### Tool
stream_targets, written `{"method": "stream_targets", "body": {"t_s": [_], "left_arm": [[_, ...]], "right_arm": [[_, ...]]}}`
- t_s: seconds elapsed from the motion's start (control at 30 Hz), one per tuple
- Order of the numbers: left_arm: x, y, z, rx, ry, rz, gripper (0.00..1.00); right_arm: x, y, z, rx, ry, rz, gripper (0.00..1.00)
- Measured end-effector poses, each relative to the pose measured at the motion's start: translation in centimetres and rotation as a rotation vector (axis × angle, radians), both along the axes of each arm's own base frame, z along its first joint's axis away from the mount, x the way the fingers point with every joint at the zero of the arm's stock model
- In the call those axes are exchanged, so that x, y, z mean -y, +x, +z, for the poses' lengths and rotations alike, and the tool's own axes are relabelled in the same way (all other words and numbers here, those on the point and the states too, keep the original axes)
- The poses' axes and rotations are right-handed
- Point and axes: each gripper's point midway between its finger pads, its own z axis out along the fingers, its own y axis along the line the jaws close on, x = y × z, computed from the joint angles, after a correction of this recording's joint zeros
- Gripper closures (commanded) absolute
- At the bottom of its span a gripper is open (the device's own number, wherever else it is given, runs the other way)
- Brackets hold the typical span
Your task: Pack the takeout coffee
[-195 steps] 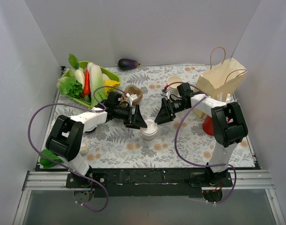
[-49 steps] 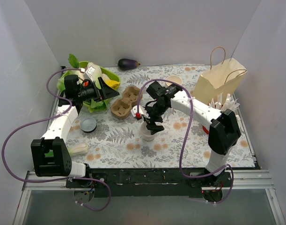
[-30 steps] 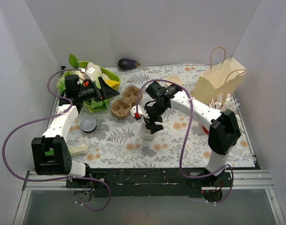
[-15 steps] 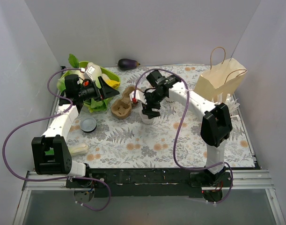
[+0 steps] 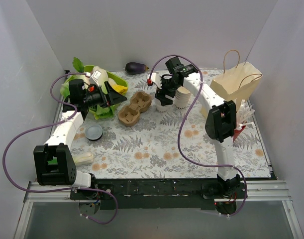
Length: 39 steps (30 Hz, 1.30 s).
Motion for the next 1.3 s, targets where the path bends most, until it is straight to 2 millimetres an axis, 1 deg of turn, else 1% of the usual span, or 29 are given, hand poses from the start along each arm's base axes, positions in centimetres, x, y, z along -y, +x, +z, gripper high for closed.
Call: {"method": "stream_targets", "body": {"t_s": [0.07,0.1,0.17,0.2,0.3,0.4,0.53,0.67,0.77,0.87,0.97,1.03,1.1,1.17,1.2,1.23,1.3], "left_arm": [[0.0,0.0,0.0,0.001,0.001,0.000,0.02],[0.0,0.0,0.0,0.002,0.002,-0.001,0.02],[0.0,0.0,0.0,0.006,0.006,-0.001,0.02],[-0.1,0.1,0.2,0.012,0.011,-0.004,0.02],[-0.2,0.4,1.0,0.051,0.035,-0.011,0.02],[-0.4,1.2,1.9,0.099,0.068,-0.018,0.02],[-0.7,2.1,2.2,0.140,0.116,-0.031,0.02],[-0.1,2.5,1.8,0.165,0.163,-0.071,0.02],[0.6,2.5,1.0,0.178,0.208,-0.107,0.02],[1.5,2.9,0.3,0.203,0.277,-0.146,0.06],[2.8,3.8,-0.2,0.234,0.364,-0.192,0.10],[3.5,4.6,-0.8,0.243,0.423,-0.216,0.12],[3.6,5.5,-1.8,0.237,0.486,-0.227,0.14],[3.1,6.4,-2.9,0.221,0.551,-0.227,0.16],[2.8,6.9,-3.5,0.214,0.582,-0.227,0.17],[2.6,7.2,-4.0,0.207,0.609,-0.229,0.17],[2.1,7.6,-5.0,0.196,0.658,-0.234,0.19]], "right_arm": [[0.4,0.2,0.0,-0.012,0.004,-0.026,0.20],[0.5,0.3,0.0,-0.018,0.007,-0.038,0.16],[0.7,0.4,0.0,-0.034,0.014,-0.066,0.13],[0.7,0.5,0.0,-0.043,0.017,-0.081,0.10],[0.9,0.5,0.0,-0.072,0.025,-0.129,0.07],[0.8,0.8,0.2,-0.084,0.043,-0.177,0.05],[0.4,1.4,0.6,-0.084,0.073,-0.219,0.04],[0.2,1.8,0.8,-0.087,0.094,-0.250,0.04],[0.1,2.1,1.1,-0.085,0.107,-0.264,0.04],[0.3,2.1,2.1,-0.081,0.123,-0.282,0.05],[0.9,1.7,4.6,-0.054,0.159,-0.313,0.11],[1.7,0.8,7.1,-0.029,0.198,-0.350,0.12],[3.0,-1.0,10.2,-0.011,0.258,-0.397,0.12],[4.0,-3.6,13.1,0.003,0.347,-0.420,0.13],[4.6,-5.3,14.3,0.011,0.394,-0.418,0.13],[5.1,-7.2,15.1,0.006,0.429,-0.414,0.13],[5.8,-10.2,15.9,0.004,0.487,-0.400,0.13]]}}
